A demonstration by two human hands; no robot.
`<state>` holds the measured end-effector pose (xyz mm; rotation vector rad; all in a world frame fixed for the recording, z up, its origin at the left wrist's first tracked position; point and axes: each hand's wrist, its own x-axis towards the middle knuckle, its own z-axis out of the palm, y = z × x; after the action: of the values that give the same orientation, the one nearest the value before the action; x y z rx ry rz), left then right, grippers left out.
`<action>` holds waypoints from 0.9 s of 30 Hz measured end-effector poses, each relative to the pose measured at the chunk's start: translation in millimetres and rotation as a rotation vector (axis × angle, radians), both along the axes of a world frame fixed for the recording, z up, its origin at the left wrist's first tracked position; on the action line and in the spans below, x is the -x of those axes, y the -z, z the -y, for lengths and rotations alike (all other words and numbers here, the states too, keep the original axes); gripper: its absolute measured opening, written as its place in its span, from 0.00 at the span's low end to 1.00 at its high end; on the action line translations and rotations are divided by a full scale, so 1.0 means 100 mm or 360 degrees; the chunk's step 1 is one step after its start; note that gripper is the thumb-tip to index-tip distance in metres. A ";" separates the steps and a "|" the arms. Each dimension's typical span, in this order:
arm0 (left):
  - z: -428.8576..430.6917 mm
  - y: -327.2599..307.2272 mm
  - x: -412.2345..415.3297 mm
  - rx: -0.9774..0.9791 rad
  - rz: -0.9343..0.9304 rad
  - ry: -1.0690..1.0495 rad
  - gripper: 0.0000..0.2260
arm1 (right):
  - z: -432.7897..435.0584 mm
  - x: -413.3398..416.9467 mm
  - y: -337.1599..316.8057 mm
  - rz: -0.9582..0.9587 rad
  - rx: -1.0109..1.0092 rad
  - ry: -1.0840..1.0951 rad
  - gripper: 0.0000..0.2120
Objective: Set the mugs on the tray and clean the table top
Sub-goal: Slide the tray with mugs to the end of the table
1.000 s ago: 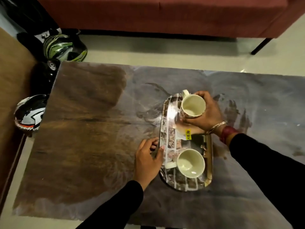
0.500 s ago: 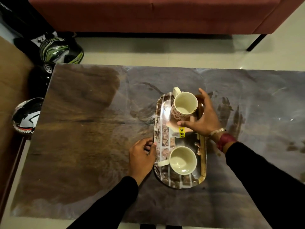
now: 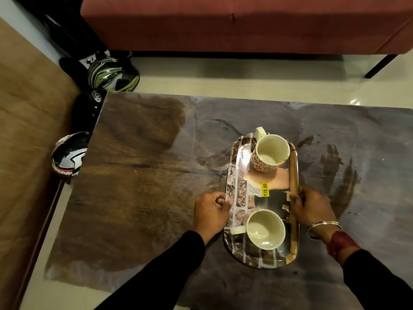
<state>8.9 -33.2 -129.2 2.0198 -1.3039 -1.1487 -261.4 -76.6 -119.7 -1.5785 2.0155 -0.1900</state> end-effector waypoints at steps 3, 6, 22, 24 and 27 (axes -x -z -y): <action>0.03 0.04 -0.14 -0.0008 0.0041 -0.0008 0.07 | 0.03 -0.11 0.00 0.0010 0.0021 -0.0032 0.05; 0.00 0.02 -0.36 -0.0029 0.0100 -0.0021 0.11 | 0.08 -0.35 -0.04 0.0001 0.0029 -0.0044 0.05; 0.38 -0.48 -2.94 0.0080 0.0488 -0.0119 0.02 | 0.61 -3.01 -0.13 0.0395 0.0028 -0.0175 0.06; 0.51 -0.49 -3.24 0.0113 0.0529 -0.0103 0.03 | 0.74 -3.29 -0.14 0.0380 0.0028 -0.0170 0.07; 0.72 -0.46 -3.58 0.0167 0.0592 -0.0092 0.01 | 0.96 -3.63 -0.17 0.0429 0.0032 -0.0144 0.11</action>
<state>366.7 -105.4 -83.0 2.2465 -1.4325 -0.6821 101.8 -173.1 -103.1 -1.5608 1.7372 -0.3689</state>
